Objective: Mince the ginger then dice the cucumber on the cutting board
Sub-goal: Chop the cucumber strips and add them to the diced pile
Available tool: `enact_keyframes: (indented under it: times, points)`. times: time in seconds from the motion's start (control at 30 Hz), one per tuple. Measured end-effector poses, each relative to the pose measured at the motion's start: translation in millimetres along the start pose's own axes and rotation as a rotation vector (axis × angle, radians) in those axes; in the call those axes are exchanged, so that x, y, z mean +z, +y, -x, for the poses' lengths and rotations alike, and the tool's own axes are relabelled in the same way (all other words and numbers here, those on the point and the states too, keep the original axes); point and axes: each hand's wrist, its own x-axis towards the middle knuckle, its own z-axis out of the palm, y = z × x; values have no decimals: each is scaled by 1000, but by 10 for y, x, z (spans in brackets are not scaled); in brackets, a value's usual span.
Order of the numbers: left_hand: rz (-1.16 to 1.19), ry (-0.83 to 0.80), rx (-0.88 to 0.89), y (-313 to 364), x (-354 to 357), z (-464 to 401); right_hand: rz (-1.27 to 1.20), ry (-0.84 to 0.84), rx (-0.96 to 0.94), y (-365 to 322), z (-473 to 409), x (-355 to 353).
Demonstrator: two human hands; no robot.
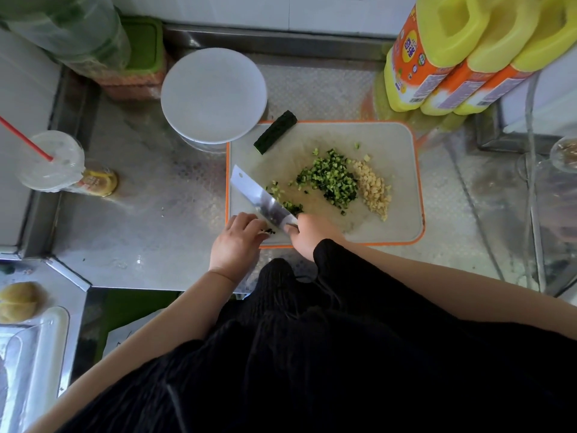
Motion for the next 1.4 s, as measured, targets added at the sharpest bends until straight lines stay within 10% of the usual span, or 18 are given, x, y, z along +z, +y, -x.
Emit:
enact_keyframes:
  times: [0.5, 0.9, 1.17, 1.4]
  points:
    - [-19, -5, -6, -32, 45, -88, 109, -4, -63, -96, -65, 125]
    - [-200, 111, 128, 368, 74, -249, -374, 125, 98, 283, -91, -157]
    - [-546, -327, 152, 462, 37, -311, -543, 177, 52, 438, 76, -352]
    - [-174, 214, 231, 682, -301, -466, -330, 254, -7, 634, 432, -393]
